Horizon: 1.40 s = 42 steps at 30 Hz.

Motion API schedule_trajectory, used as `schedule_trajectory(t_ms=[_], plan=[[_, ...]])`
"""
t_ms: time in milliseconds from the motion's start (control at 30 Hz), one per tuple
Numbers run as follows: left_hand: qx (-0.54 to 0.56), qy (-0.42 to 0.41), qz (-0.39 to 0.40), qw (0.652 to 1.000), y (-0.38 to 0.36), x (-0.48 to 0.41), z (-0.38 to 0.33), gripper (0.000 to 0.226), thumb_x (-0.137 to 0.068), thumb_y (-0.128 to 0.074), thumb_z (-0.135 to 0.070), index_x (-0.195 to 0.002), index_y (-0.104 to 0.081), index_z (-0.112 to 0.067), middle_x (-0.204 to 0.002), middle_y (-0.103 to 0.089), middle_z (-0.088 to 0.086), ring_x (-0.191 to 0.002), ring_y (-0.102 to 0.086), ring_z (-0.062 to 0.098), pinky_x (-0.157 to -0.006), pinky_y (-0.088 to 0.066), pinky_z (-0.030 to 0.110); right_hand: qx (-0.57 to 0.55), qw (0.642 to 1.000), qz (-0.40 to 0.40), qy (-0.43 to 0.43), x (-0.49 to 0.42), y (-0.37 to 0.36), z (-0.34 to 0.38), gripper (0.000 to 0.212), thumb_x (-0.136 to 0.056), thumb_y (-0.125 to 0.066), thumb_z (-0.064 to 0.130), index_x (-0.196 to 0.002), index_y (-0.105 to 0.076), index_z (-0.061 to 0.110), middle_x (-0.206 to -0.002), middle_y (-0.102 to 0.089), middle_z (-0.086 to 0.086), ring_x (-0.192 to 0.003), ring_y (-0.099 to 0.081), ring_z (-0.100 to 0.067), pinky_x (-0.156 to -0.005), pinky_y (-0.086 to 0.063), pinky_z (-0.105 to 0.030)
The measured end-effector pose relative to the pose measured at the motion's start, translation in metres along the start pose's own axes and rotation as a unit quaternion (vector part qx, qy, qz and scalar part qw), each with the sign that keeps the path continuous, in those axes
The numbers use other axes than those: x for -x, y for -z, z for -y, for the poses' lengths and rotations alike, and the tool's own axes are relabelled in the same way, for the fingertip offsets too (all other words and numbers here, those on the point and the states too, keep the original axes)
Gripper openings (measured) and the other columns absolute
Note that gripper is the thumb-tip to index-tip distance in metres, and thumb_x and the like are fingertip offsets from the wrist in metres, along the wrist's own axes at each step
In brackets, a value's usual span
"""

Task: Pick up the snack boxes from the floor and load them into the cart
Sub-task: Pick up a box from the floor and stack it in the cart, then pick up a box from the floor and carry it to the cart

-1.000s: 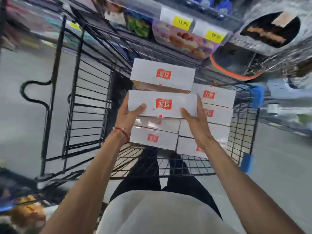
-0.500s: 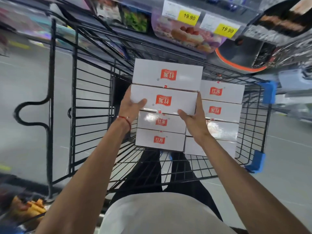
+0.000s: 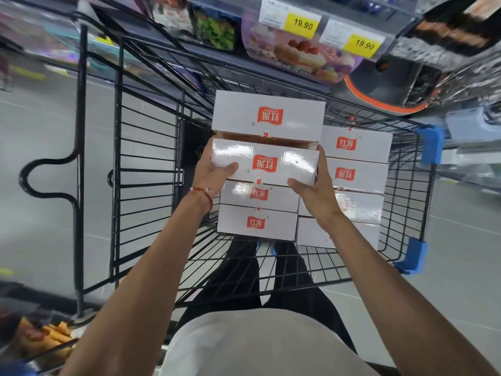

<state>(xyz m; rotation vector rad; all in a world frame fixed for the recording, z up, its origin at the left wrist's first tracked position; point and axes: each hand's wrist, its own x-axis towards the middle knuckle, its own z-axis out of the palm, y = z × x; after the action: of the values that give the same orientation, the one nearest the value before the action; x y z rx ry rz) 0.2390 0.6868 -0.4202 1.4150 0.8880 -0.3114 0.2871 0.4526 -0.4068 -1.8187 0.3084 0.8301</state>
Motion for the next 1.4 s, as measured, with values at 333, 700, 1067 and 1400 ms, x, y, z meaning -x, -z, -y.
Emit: schedule_trajectory(t_ms=[333,700,1067,1400], plan=[[-0.017,-0.037,-0.072,0.997,-0.01,0.015,0.011,0.069,-0.083,-0.076,-0.006,-0.143,-0.046,-0.023,-0.13,-0.061,-0.002,-0.12,-0.06,0.014,-0.097,-0.055,0.032,-0.022,0.998,-0.057,0.017,0.009,-0.01,-0.006,0.088,-0.092,-0.075,0.007,-0.162,-0.027,0.03,-0.152,-0.052,0.004,-0.139,-0.051,-0.016,-0.109,-0.052,-0.047],[-0.016,-0.056,-0.125,0.99,-0.019,0.063,0.007,0.068,-0.08,-0.076,0.0,-0.139,-0.051,-0.021,-0.125,-0.064,-0.001,-0.117,-0.061,0.018,-0.106,-0.05,0.038,-0.095,0.984,-0.147,0.03,0.076,0.008,-0.016,0.049,-0.096,-0.07,0.009,-0.143,-0.058,0.02,-0.139,-0.06,0.005,-0.125,-0.057,-0.013,-0.092,-0.047,-0.012],[-0.103,-0.123,-0.014,0.987,-0.118,0.17,0.034,0.05,-0.089,-0.068,-0.001,-0.136,-0.055,-0.013,-0.131,-0.06,0.002,-0.118,-0.056,0.018,-0.09,-0.045,0.021,-0.203,0.954,-0.207,0.075,0.176,0.085,-0.105,0.031,-0.095,-0.067,0.003,-0.121,-0.069,0.02,-0.127,-0.07,-0.004,-0.11,-0.067,-0.022,-0.094,-0.052,-0.026],[-0.197,-0.17,0.151,0.954,-0.28,0.277,0.092,0.04,-0.089,-0.066,0.003,-0.128,-0.06,-0.004,-0.125,-0.064,0.008,-0.096,-0.062,0.004,-0.073,-0.047,0.006,-0.297,0.878,-0.372,0.045,0.315,0.186,-0.243,0.03,-0.094,-0.068,0.001,-0.115,-0.07,0.022,-0.111,-0.071,0.008,-0.098,-0.067,-0.012,-0.087,-0.05,-0.021]])
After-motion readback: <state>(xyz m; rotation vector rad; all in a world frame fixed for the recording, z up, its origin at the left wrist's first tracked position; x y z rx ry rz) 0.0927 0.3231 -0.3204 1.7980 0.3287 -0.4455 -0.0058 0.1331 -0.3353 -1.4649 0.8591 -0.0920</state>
